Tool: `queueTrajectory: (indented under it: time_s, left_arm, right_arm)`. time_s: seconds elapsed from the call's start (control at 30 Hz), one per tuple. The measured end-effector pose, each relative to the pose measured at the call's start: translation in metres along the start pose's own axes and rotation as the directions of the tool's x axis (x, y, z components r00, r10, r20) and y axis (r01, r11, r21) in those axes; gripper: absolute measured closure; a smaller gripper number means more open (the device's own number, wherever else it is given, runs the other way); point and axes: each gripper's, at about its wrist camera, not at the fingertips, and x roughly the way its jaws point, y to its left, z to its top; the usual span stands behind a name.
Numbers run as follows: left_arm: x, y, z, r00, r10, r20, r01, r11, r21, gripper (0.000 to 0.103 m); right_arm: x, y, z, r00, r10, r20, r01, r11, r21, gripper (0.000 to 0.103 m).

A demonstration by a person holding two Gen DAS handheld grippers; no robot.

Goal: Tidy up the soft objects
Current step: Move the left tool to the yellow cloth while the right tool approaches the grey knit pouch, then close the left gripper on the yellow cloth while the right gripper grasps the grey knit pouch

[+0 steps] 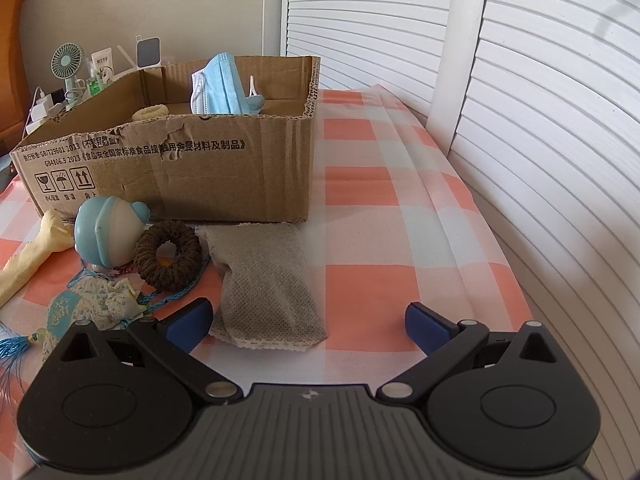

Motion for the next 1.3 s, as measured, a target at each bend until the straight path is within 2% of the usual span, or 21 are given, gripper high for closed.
queueTrajectory:
  time_s: [0.1, 0.3, 0.47, 0.53, 0.6, 0.67, 0.87, 0.97, 1.03, 1.1, 1.13, 1.3]
  left_arm:
    - [-0.004, 0.000, 0.003, 1.000, 0.008, 0.021, -0.008, 1.000, 0.002, 0.089]
    - [-0.016, 0.000, 0.022, 0.997, -0.001, 0.082, -0.001, 1.000, 0.024, 0.089]
    - [-0.007, -0.005, 0.046, 0.994, -0.027, 0.111, 0.021, 0.998, 0.055, 0.089]
    - [-0.002, -0.008, 0.050, 0.994, -0.031, 0.104, 0.024, 0.998, 0.066, 0.084]
    - [0.000, -0.010, 0.047, 0.995, -0.041, 0.092, 0.033, 0.996, 0.080, 0.068]
    - [0.001, -0.010, 0.039, 0.997, -0.045, 0.070, 0.039, 0.995, 0.089, 0.061]
    - [0.006, 0.008, 0.010, 0.999, -0.019, -0.039, 0.021, 0.998, 0.052, 0.059]
    - [0.003, 0.014, 0.004, 0.999, -0.009, -0.040, 0.011, 0.999, 0.042, 0.057]
    - [0.001, 0.015, 0.003, 0.999, -0.020, -0.036, 0.021, 0.999, 0.034, 0.061]
    - [0.001, 0.014, 0.003, 0.999, -0.026, -0.025, 0.027, 0.999, 0.039, 0.089]
    - [0.001, 0.014, 0.005, 0.999, -0.034, -0.020, 0.035, 0.999, 0.036, 0.094]
    - [-0.007, 0.009, 0.020, 0.998, -0.033, 0.054, 0.030, 0.998, 0.060, 0.095]
  right_arm:
    - [0.000, 0.000, 0.000, 1.000, 0.000, 0.000, 0.000, 1.000, 0.000, 0.000]
    - [0.000, 0.000, 0.001, 1.000, 0.003, -0.004, -0.003, 1.000, -0.003, 0.000]
    - [0.000, 0.000, 0.001, 1.000, 0.004, -0.005, -0.004, 1.000, -0.006, 0.000]
    - [0.000, 0.001, 0.001, 1.000, 0.006, -0.007, -0.006, 1.000, -0.008, 0.000]
    - [0.000, 0.001, 0.002, 1.000, 0.010, -0.011, -0.010, 1.000, -0.011, 0.000]
    - [0.000, 0.001, 0.001, 1.000, 0.012, -0.011, -0.012, 1.000, -0.013, 0.000]
    - [0.000, 0.001, 0.001, 1.000, 0.012, -0.011, -0.012, 1.000, -0.013, 0.000]
    - [0.000, 0.001, 0.001, 1.000, 0.011, -0.010, -0.011, 1.000, -0.012, 0.000]
    - [0.000, 0.001, 0.001, 1.000, 0.010, -0.010, -0.010, 1.000, -0.012, 0.000]
    - [0.000, 0.001, 0.001, 1.000, 0.010, -0.009, -0.010, 1.000, -0.011, 0.000]
    - [0.000, 0.002, 0.001, 1.000, 0.010, -0.010, -0.010, 1.000, -0.012, 0.000]
    - [0.000, 0.001, 0.001, 1.000, 0.010, -0.011, -0.011, 1.000, -0.012, 0.000]
